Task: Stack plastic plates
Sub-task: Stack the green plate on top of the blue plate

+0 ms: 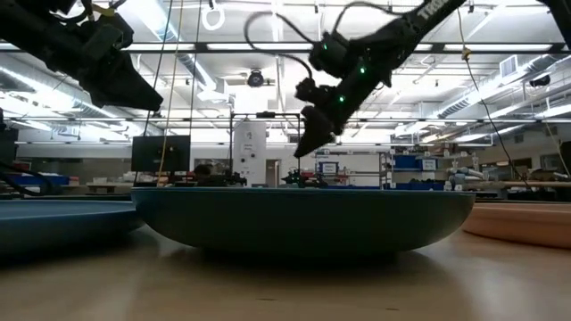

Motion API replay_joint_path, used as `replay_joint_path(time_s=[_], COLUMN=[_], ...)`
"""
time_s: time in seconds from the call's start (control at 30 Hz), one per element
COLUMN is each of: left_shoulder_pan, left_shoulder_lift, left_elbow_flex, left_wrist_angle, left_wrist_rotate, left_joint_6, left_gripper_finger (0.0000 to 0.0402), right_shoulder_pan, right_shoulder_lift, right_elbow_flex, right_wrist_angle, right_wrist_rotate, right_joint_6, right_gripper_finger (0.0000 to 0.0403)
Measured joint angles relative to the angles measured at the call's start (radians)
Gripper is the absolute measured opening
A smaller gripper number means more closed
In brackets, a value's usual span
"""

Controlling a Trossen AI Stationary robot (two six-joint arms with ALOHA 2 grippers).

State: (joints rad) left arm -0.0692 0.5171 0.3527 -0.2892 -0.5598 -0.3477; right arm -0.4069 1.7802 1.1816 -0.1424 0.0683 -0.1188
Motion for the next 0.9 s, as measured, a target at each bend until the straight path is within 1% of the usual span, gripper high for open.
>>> replay_joint_path(time_s=[0.1,0.2,0.3,0.4,0.53,0.67,0.8,0.9], left_shoulder_pan=[0.001,0.001,0.001,0.001,0.001,0.001,0.001,0.001], left_shoulder_lift=[0.000,0.000,0.000,0.000,0.000,0.000,0.000,0.000], left_elbow_flex=[0.000,0.000,0.000,0.000,0.000,0.000,0.000,0.000], left_wrist_angle=[0.006,0.015,0.022,0.040,0.043,0.043,0.041,0.037], left_wrist_rotate=[0.000,-0.003,-0.024,-0.031,-0.030,-0.030,-0.030,-0.030], left_joint_6=[0.000,0.002,0.004,0.039,0.044,0.044,0.044,0.044], left_gripper_finger=[0.0172,0.0172,0.0172,0.0172,0.0172,0.0172,0.0172,0.0172], right_shoulder_pan=[-0.073,-0.137,-0.173,-0.173,-0.169,-0.185,-0.194,-0.194], right_shoulder_lift=[0.000,0.016,0.057,0.109,0.198,0.285,0.363,0.389], right_elbow_flex=[0.012,0.056,0.104,0.170,0.278,0.374,0.438,0.462], right_wrist_angle=[-0.045,-0.114,-0.185,-0.238,-0.344,-0.442,-0.520,-0.539], right_wrist_rotate=[-0.035,-0.099,-0.111,-0.122,-0.137,-0.199,-0.204,-0.207], right_joint_6=[0.091,0.132,0.142,0.137,0.132,0.125,0.117,0.100], right_gripper_finger=[0.0130,0.0132,0.0133,0.0133,0.0133,0.0133,0.0133,0.0131])
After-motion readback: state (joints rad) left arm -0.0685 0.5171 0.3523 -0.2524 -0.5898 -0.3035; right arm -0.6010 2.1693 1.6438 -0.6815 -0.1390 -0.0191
